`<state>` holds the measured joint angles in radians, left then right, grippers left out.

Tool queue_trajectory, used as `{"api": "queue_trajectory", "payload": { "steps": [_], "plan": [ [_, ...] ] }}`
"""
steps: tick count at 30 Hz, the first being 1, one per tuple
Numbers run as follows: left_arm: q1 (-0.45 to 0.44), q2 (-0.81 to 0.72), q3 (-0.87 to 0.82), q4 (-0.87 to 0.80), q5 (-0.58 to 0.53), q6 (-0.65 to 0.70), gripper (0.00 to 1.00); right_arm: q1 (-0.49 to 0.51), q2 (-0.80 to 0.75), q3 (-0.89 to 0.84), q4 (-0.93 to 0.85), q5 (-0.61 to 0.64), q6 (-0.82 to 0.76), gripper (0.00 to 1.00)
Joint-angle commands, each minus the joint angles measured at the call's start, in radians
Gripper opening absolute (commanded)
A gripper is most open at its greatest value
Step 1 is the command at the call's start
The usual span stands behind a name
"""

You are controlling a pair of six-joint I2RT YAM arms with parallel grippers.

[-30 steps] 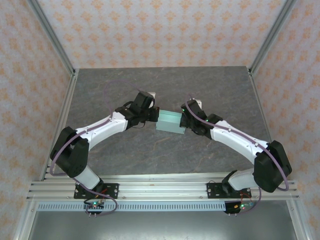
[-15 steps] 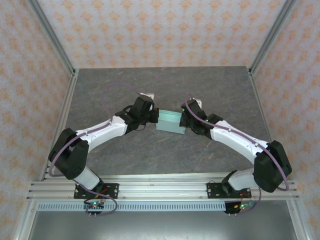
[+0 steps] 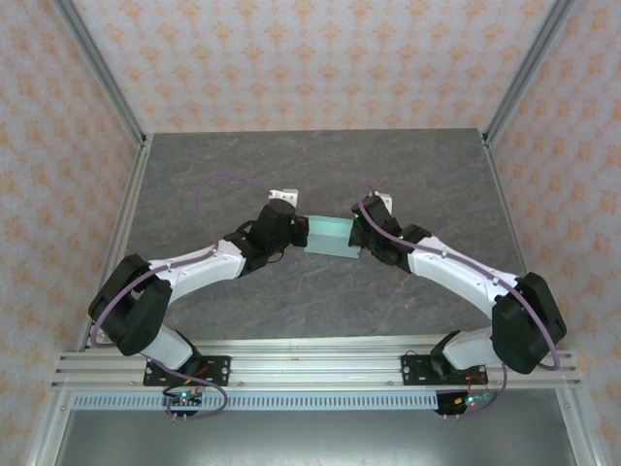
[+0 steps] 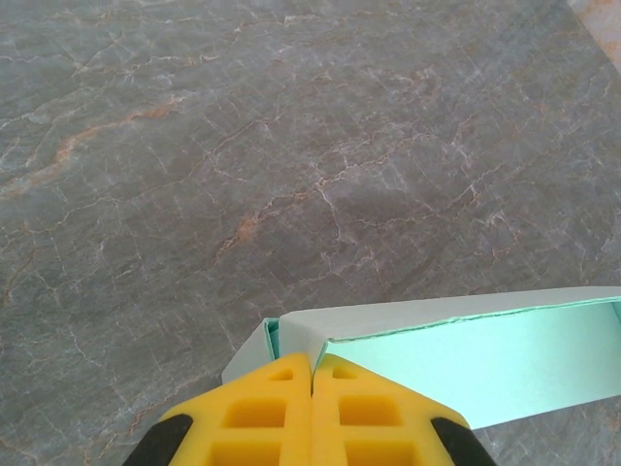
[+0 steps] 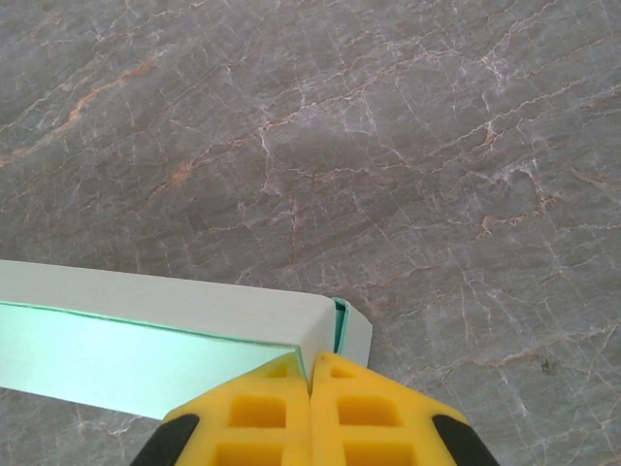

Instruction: Fold the paper box

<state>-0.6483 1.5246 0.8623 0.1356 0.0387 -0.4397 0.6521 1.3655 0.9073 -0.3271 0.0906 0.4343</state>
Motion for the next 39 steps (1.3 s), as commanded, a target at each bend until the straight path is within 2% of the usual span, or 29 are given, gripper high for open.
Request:
{"api": "queue_trajectory", "payload": {
  "steps": [1,20,39],
  "plan": [
    [-0.009,0.006,-0.051,-0.019,-0.060,0.020,0.00,0.009,-0.015,-0.035,0.038,0.011,0.000,0.00],
    [-0.083,0.065,-0.212,0.159,-0.201,0.029,0.00,0.008,-0.055,-0.248,0.280,-0.009,-0.054,0.00],
    [-0.106,0.042,-0.167,0.103,-0.238,0.075,0.00,0.008,-0.120,-0.211,0.260,-0.034,-0.031,0.08]
  ]
}}
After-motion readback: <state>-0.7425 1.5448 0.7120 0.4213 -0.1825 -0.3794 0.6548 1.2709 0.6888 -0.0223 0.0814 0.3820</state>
